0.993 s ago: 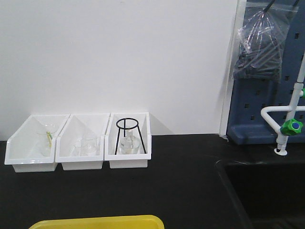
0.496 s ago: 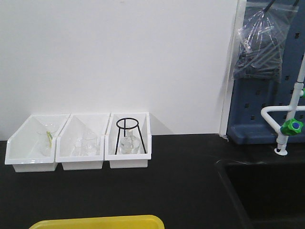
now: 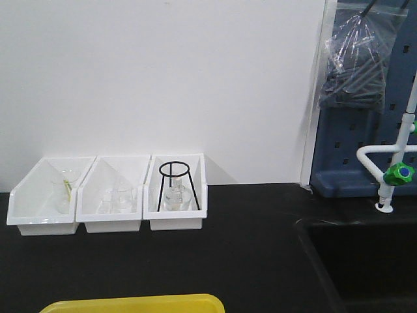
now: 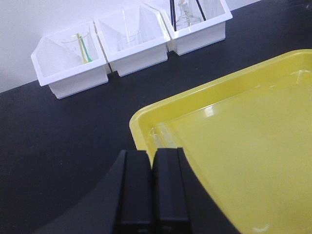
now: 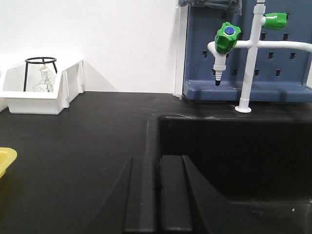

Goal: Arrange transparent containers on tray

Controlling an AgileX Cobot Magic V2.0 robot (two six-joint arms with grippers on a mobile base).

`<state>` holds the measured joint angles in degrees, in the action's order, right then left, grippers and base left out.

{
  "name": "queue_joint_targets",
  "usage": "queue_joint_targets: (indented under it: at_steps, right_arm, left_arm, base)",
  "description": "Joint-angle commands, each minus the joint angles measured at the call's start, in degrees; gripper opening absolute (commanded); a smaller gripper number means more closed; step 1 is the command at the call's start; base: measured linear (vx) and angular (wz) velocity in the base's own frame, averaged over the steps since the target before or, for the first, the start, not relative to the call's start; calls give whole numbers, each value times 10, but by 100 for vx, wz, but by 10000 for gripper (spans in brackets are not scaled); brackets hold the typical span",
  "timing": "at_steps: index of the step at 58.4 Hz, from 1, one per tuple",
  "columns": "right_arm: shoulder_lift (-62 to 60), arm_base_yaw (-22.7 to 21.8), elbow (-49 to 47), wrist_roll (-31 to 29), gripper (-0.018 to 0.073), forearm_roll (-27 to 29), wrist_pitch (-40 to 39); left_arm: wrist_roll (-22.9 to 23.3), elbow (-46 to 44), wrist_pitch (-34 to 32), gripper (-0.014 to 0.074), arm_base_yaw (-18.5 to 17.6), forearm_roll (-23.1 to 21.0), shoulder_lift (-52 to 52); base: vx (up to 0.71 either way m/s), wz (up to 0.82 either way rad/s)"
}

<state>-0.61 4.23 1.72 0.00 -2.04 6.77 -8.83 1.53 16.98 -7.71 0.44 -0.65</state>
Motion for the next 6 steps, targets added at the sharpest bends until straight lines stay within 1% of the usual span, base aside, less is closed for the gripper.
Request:
queue_joint_targets:
  at_steps: [1,6]
  right_arm:
    - [-4,-4,5,0,-11,-6,-46]
    - [-4,-4,5,0,-11,-6,-46]
  left_arm:
    - [1,21,-45,-6,-2,-4,-8]
    - [1,21,-45,-6,-2,-4,-8]
  base:
    - [0,0]
    - [0,0]
